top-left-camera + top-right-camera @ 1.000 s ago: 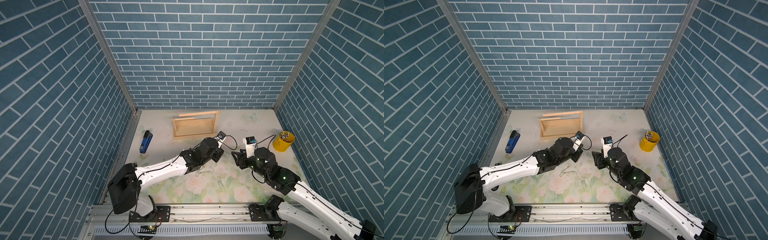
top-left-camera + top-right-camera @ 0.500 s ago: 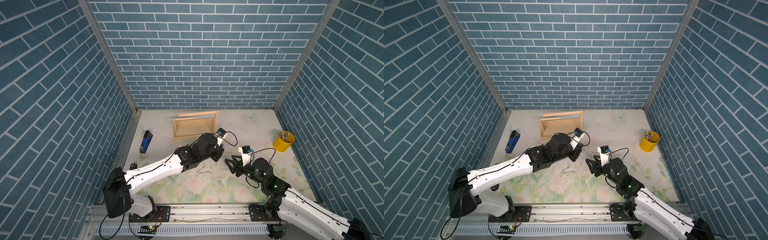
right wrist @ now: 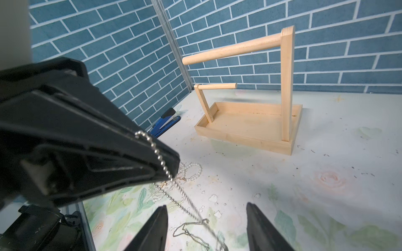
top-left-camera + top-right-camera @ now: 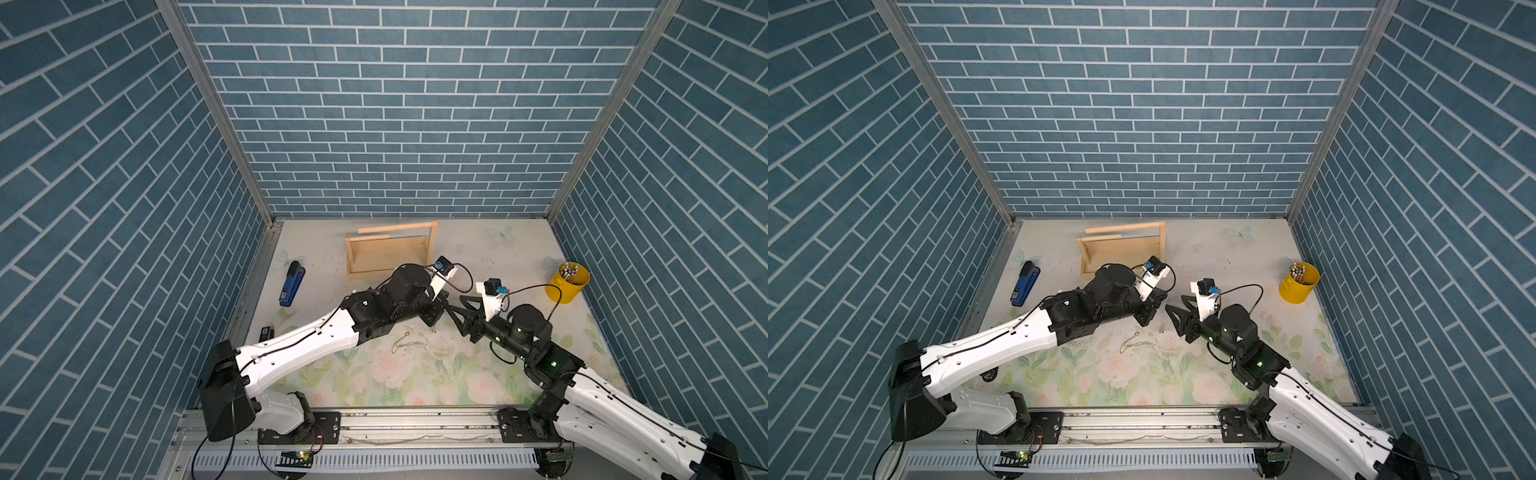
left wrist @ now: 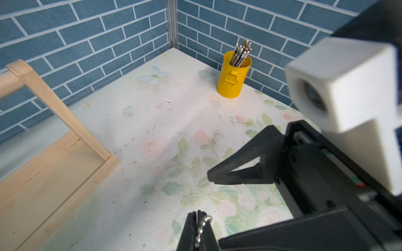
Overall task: Hang the necklace on the jewelry display stand
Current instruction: Adjust the necklace.
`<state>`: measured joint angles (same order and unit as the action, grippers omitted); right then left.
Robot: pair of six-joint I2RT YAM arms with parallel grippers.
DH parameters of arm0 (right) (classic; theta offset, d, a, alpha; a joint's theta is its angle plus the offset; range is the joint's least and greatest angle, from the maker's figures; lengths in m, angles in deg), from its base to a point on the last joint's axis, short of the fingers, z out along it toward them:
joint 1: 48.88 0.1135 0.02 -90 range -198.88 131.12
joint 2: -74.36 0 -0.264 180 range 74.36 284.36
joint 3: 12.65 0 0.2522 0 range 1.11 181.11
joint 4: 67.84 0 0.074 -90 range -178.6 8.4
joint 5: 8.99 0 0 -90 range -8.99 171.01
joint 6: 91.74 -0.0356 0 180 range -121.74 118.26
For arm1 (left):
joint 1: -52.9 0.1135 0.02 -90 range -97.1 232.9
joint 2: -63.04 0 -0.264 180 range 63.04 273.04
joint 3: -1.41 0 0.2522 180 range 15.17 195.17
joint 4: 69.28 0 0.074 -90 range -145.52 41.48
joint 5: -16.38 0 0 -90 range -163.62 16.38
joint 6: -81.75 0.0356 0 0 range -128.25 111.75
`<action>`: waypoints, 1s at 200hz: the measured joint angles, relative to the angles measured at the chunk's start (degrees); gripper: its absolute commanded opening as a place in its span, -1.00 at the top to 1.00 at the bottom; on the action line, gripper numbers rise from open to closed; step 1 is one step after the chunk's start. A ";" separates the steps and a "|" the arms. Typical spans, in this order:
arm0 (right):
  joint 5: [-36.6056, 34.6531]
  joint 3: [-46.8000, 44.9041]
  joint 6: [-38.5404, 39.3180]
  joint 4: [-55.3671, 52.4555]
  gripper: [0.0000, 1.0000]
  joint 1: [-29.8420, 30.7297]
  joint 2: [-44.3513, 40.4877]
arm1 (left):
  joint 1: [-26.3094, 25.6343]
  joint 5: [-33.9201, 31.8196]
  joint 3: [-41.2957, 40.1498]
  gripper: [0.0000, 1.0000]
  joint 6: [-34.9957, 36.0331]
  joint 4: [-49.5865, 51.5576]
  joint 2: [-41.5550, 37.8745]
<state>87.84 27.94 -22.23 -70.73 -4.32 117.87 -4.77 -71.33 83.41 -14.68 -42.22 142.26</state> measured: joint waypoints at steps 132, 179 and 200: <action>-5.35 6.25 2.36 1.77 1.00 0.59 4.39 | -0.09 -0.11 -4.00 1.00 -1.46 2.14 -7.13; -5.07 6.86 2.84 0.42 1.00 1.73 3.23 | -0.55 -1.84 -6.62 1.00 -1.64 0.39 -10.14; -5.01 8.33 2.97 -0.39 1.00 2.16 3.32 | -0.66 -2.47 -8.00 1.00 -1.66 -0.83 -11.58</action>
<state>82.84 36.27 -19.26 -71.12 -2.16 121.19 -5.42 -73.80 75.42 -16.34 -43.05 130.67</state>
